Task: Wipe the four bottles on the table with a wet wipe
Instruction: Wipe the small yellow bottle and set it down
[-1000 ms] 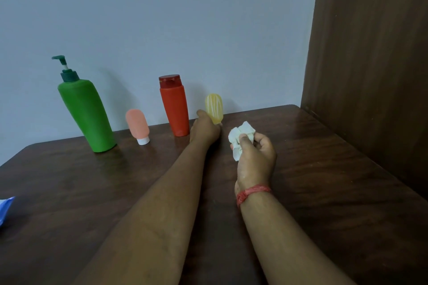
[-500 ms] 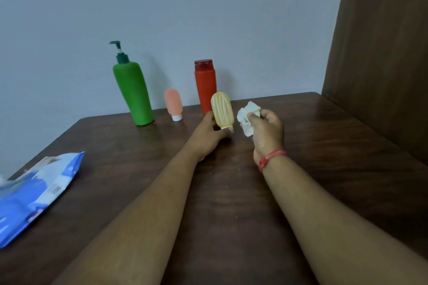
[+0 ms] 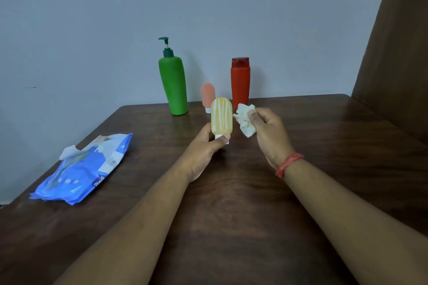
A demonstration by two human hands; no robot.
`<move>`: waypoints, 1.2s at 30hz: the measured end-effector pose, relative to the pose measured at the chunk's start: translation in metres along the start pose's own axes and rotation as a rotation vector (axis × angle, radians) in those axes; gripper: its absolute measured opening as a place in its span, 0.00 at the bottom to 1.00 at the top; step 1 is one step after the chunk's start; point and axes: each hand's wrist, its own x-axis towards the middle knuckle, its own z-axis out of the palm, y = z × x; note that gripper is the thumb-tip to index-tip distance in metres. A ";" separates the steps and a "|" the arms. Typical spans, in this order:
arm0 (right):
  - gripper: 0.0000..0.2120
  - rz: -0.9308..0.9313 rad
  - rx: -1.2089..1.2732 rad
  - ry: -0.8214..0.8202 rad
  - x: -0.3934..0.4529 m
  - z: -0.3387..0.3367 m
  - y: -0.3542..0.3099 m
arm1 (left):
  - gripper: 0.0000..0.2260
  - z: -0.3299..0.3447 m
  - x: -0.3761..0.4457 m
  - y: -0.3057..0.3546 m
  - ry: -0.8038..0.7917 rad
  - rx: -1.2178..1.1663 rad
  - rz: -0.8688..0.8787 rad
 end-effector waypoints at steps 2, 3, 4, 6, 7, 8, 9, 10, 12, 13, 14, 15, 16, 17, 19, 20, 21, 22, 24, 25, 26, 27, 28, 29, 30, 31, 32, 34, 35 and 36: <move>0.14 -0.059 -0.105 0.050 0.001 0.001 -0.003 | 0.22 0.000 0.001 -0.001 -0.013 0.047 -0.006; 0.14 -0.082 -0.140 0.078 0.001 0.001 -0.003 | 0.21 -0.001 0.001 -0.001 -0.020 0.077 -0.011; 0.15 -0.109 -0.170 0.100 0.002 0.000 -0.004 | 0.20 -0.001 0.001 -0.001 -0.026 0.110 -0.015; 0.14 -0.178 -0.224 0.123 0.001 0.000 -0.004 | 0.22 -0.001 0.000 0.000 -0.039 0.195 -0.008; 0.14 -0.213 -0.242 0.132 0.000 0.000 -0.004 | 0.22 -0.001 0.000 -0.001 -0.049 0.239 0.001; 0.13 -0.242 -0.248 0.145 -0.001 0.000 -0.005 | 0.22 0.000 0.000 -0.001 -0.063 0.276 0.012; 0.12 -0.262 -0.246 0.158 -0.003 0.000 -0.005 | 0.22 0.000 0.000 0.000 -0.078 0.310 0.021; 0.11 -0.280 -0.253 0.169 -0.004 0.000 -0.006 | 0.21 0.001 -0.001 0.001 -0.093 0.340 0.028; 0.08 -0.328 -0.319 0.169 -0.006 -0.001 -0.007 | 0.21 0.003 -0.002 0.002 -0.112 0.371 0.032; 0.07 -0.356 -0.369 0.154 -0.006 -0.001 -0.006 | 0.21 0.003 -0.002 0.003 -0.117 0.372 0.033; 0.06 -0.383 -0.414 0.130 -0.007 -0.001 -0.005 | 0.21 0.004 -0.003 0.003 -0.118 0.371 0.036; 0.07 -0.409 -0.445 0.102 -0.007 0.000 -0.004 | 0.20 0.003 -0.003 0.004 -0.115 0.364 0.037; 0.08 -0.428 -0.463 0.073 -0.008 0.001 -0.003 | 0.20 0.003 -0.003 0.004 -0.110 0.349 0.039; 0.09 -0.441 -0.472 0.050 -0.008 0.002 -0.002 | 0.20 0.002 -0.002 0.003 -0.100 0.332 0.037; 0.10 -0.465 -0.484 0.029 -0.011 0.004 -0.002 | 0.21 0.001 -0.002 0.003 -0.085 0.315 0.038; 0.09 -0.480 -0.499 0.028 -0.011 0.004 -0.002 | 0.21 0.000 -0.002 0.003 -0.085 0.311 0.044; 0.09 -0.499 -0.522 0.033 -0.011 0.003 -0.003 | 0.21 0.000 -0.002 0.003 -0.090 0.311 0.046; 0.09 -0.517 -0.543 0.046 -0.011 0.003 -0.003 | 0.21 0.000 -0.002 0.003 -0.101 0.320 0.044; 0.08 -0.526 -0.543 0.096 -0.008 -0.001 -0.005 | 0.20 0.001 -0.003 0.005 -0.141 0.385 0.036; 0.09 -0.511 -0.526 0.124 -0.007 -0.004 -0.006 | 0.20 0.002 -0.003 0.005 -0.165 0.424 0.035; 0.09 -0.494 -0.515 0.143 -0.006 -0.006 -0.007 | 0.19 0.002 -0.003 0.005 -0.184 0.455 0.036; 0.10 -0.489 -0.513 0.144 -0.006 -0.007 -0.007 | 0.19 0.002 -0.003 0.005 -0.195 0.469 0.035; 0.10 -0.503 -0.511 0.130 -0.007 -0.007 -0.007 | 0.19 0.002 -0.004 0.005 -0.197 0.455 0.035; 0.10 -0.524 -0.507 0.108 -0.008 -0.006 -0.006 | 0.19 0.001 -0.004 0.004 -0.191 0.419 0.037; 0.09 -0.536 -0.506 0.085 -0.009 -0.004 -0.005 | 0.20 0.000 -0.005 0.003 -0.179 0.376 0.043; 0.09 -0.534 -0.515 0.065 -0.010 -0.003 -0.004 | 0.20 -0.001 -0.005 0.002 -0.163 0.335 0.046; 0.09 -0.523 -0.533 0.047 -0.011 -0.001 -0.002 | 0.20 -0.001 -0.005 0.001 -0.150 0.301 0.050; 0.08 -0.519 -0.550 0.035 -0.011 0.001 -0.001 | 0.20 -0.001 -0.005 0.001 -0.140 0.270 0.046; 0.07 -0.525 -0.538 0.049 -0.010 0.000 -0.002 | 0.19 0.000 -0.004 0.001 -0.150 0.277 0.042; 0.06 -0.525 -0.522 0.076 -0.009 -0.001 -0.003 | 0.19 0.001 -0.004 0.002 -0.169 0.296 0.040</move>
